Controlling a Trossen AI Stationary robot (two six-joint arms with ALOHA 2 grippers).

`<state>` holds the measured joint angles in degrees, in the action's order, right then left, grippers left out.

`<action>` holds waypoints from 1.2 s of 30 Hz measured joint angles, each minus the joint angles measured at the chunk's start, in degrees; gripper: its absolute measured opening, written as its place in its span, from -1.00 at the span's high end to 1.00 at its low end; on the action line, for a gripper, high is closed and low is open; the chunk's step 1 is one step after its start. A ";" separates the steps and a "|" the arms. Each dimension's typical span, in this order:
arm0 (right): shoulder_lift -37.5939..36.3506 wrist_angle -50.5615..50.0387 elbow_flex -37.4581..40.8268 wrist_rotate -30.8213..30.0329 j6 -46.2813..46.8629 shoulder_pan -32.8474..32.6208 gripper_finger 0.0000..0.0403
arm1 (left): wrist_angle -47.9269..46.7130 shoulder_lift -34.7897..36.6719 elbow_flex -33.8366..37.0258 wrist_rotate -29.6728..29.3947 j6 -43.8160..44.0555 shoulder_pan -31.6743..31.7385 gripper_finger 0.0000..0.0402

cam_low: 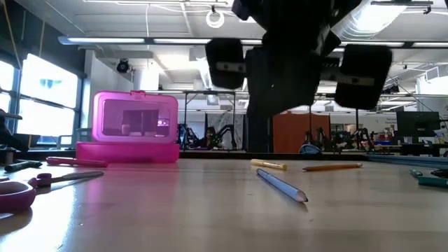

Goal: Pick & place school supplies into a supply box
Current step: Put the blue pencil into the supply box

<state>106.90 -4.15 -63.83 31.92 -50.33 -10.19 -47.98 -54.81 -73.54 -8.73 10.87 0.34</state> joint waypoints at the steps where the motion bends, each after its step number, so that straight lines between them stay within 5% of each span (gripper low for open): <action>1: 0.00 0.99 0.00 1.52 -0.01 -0.39 0.97 | -0.08 0.00 -0.02 0.04 0.08 -0.04 0.73; 8: 0.36 2.20 0.00 -7.95 0.58 -2.56 0.98 | -1.97 0.00 -0.02 -1.81 0.07 0.00 0.72; 22: 0.36 -0.76 0.00 -9.24 4.96 -5.29 0.92 | -1.95 -0.22 -0.02 -2.82 2.51 0.00 0.72; 36: 1.20 -4.73 0.00 -8.97 0.47 -4.53 0.54 | -1.80 -0.22 -0.02 -3.07 7.09 0.00 0.72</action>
<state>108.10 -8.88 -63.83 22.96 -49.86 -14.72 -49.78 -55.02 -73.56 -11.80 17.97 0.34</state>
